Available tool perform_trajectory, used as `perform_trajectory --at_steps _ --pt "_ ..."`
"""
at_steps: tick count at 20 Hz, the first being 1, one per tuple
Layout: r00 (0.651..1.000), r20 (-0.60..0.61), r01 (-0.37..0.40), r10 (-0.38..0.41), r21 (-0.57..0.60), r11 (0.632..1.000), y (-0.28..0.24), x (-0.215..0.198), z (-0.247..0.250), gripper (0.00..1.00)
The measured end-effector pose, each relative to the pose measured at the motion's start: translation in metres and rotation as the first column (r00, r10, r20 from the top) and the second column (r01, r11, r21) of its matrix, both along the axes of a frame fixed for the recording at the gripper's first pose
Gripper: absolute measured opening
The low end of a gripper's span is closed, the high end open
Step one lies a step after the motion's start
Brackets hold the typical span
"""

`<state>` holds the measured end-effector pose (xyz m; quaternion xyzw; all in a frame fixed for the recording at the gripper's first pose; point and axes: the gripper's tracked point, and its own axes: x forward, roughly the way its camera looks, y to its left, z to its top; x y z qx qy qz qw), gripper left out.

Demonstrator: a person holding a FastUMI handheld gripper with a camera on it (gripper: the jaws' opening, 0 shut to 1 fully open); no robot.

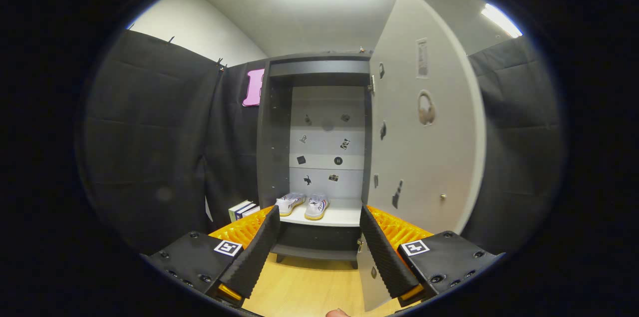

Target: Open the shoe cabinet door, grab the shoes and put them into the shoe cabinet, then close the shoe cabinet door.

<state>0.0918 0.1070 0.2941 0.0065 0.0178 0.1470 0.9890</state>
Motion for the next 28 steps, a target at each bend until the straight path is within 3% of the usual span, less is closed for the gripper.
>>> perform_trajectory --at_steps 10,18,25,28 --pt "0.996 -0.011 0.091 -0.09 0.04 0.995 -0.099 -0.04 0.017 0.99" --pt "0.963 -0.04 0.27 -0.267 0.076 0.96 -0.171 0.006 0.017 0.99" --pt "0.875 -0.046 0.483 -0.482 0.038 0.875 -0.244 0.056 -0.009 0.98" --pt "0.865 -0.077 0.499 -0.495 0.034 0.866 -0.245 0.073 -0.025 0.98"
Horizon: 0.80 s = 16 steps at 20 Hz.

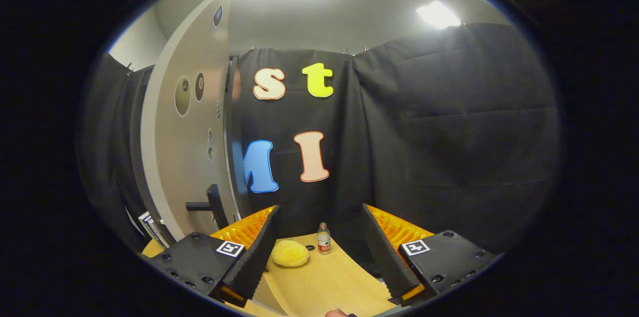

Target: Open the shoe cabinet door, grab the shoes and put them into the shoe cabinet, then close the shoe cabinet door.

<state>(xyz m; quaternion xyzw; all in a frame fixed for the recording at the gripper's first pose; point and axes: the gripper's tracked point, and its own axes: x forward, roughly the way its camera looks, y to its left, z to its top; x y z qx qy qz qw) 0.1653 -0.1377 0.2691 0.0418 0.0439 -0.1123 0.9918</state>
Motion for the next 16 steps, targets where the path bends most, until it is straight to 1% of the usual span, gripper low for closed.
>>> perform_trajectory --at_steps 3,5,7,13,16 --pt "0.999 -0.029 -0.019 0.019 -0.003 1.0 0.015 0.011 -0.014 0.98" --pt "1.0 -0.021 -0.012 0.011 -0.041 0.999 0.017 0.011 -0.009 0.97" --pt "0.999 -0.029 -0.022 0.021 -0.05 0.998 0.022 0.012 -0.008 0.95" --pt "0.994 -0.037 -0.102 0.102 0.019 0.995 0.064 0.0 -0.014 0.95" --pt "0.989 -0.037 -0.145 0.146 0.025 0.989 0.087 0.001 -0.012 0.95"
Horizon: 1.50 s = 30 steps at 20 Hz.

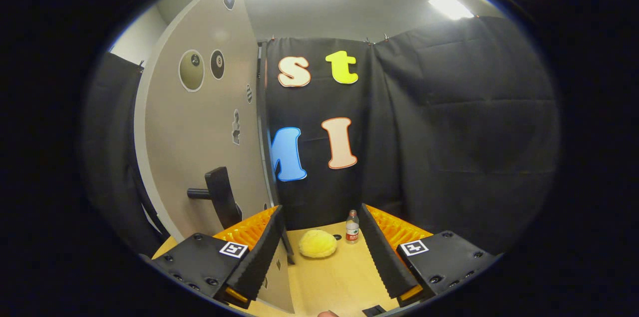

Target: Open the shoe cabinet door, grab the shoes and put them into the shoe cabinet, then close the shoe cabinet door.

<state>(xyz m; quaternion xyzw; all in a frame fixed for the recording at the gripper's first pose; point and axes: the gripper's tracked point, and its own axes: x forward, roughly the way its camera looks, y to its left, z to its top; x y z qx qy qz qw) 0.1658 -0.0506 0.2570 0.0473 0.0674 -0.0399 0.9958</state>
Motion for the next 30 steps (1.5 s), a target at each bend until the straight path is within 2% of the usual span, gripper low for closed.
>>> perform_trajectory --at_steps 8,11,15,20,23,30 --pt "0.997 0.037 -0.069 0.07 -0.037 0.997 0.057 -0.002 0.006 0.95" --pt "0.991 0.044 -0.127 0.127 -0.009 0.992 0.09 0.007 0.005 0.95" --pt "0.983 0.067 -0.168 0.17 -0.026 0.985 0.128 0.03 0.01 0.95" --pt "0.954 0.047 -0.297 0.297 -0.012 0.955 0.195 0.054 0.002 0.96" --pt "0.937 0.029 -0.347 0.348 -0.009 0.938 0.227 0.055 -0.005 0.97" --pt "0.925 0.061 -0.372 0.375 -0.059 0.926 0.243 0.034 0.006 0.97"
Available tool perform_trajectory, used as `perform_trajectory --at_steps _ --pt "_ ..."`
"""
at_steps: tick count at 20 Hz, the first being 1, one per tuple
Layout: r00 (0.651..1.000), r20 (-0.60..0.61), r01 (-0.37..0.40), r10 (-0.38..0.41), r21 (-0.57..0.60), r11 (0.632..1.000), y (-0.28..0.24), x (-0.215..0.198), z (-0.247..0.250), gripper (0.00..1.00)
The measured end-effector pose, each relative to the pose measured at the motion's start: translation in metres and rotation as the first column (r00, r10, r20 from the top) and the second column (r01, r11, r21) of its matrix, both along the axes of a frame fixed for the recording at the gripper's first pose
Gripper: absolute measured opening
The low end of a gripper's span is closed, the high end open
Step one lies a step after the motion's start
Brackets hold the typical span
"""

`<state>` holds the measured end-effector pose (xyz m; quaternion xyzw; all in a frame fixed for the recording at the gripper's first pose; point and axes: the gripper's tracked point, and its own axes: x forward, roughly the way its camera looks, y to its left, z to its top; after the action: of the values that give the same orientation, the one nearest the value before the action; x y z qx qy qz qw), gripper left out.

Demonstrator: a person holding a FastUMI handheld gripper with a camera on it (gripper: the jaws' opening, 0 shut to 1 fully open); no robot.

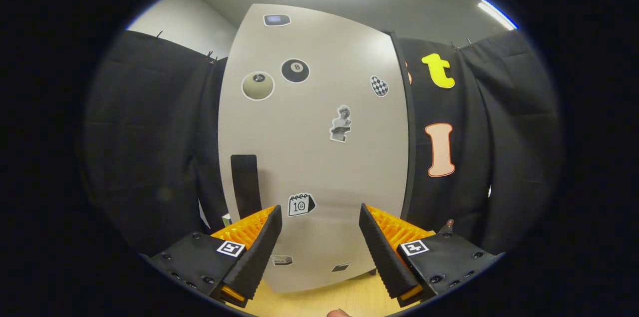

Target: Open the shoe cabinet door, grab the shoes and put them into the shoe cabinet, then close the shoe cabinet door.

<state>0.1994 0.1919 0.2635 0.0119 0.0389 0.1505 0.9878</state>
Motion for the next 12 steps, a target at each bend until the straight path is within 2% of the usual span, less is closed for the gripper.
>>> perform_trajectory --at_steps 12 --pt "0.997 0.014 0.072 -0.072 -0.004 0.997 -0.041 -0.051 0.001 0.97"
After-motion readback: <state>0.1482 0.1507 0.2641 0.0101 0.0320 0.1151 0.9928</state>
